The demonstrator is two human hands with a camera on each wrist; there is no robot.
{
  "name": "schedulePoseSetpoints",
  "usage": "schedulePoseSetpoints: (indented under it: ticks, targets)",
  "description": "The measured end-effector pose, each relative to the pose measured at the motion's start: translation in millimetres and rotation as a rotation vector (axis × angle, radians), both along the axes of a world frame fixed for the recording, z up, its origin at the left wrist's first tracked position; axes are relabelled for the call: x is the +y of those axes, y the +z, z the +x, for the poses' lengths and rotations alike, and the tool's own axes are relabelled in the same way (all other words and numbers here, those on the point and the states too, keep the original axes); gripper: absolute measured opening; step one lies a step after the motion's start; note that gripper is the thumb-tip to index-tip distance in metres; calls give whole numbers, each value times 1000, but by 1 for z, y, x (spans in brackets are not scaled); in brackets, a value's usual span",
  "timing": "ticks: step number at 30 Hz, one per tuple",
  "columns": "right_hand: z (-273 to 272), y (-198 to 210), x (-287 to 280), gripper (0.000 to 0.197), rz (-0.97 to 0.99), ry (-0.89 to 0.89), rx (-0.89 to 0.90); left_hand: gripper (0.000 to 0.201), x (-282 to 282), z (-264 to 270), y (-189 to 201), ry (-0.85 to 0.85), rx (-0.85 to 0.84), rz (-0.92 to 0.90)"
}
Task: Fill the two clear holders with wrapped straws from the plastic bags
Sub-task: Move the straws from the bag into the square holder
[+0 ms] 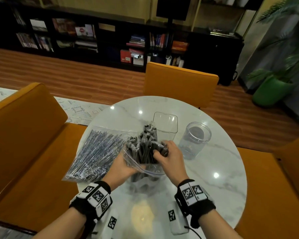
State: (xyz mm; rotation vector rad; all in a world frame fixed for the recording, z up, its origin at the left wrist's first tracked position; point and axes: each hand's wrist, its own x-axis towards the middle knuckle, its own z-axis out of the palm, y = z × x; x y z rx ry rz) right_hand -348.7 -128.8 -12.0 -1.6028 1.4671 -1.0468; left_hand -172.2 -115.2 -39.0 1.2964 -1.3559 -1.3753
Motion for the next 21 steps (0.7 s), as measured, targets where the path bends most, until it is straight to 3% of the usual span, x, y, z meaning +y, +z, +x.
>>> schedulePoseSetpoints:
  ticks: [5,9,13,15,18,21]
  targets:
    - [-5,23,-11,14,-15,26,-275,82,-11,6,7,48,-34,5]
    - [-16,73,-27,14,-139,-11,-409,86,-16,10,13,88,-41,39]
    - [-40,141,-49,16,-286,-33,-478,61,-21,15,15,106,-47,60]
    - [-55,173,-64,13,-371,-23,-557,63,-21,16,16,99,-23,72]
    - [-65,194,-93,9,-528,10,-554,81,-18,15,22,96,-27,79]
    - [-52,169,-124,14,-516,-16,-403,81,-14,12,32,130,-57,88]
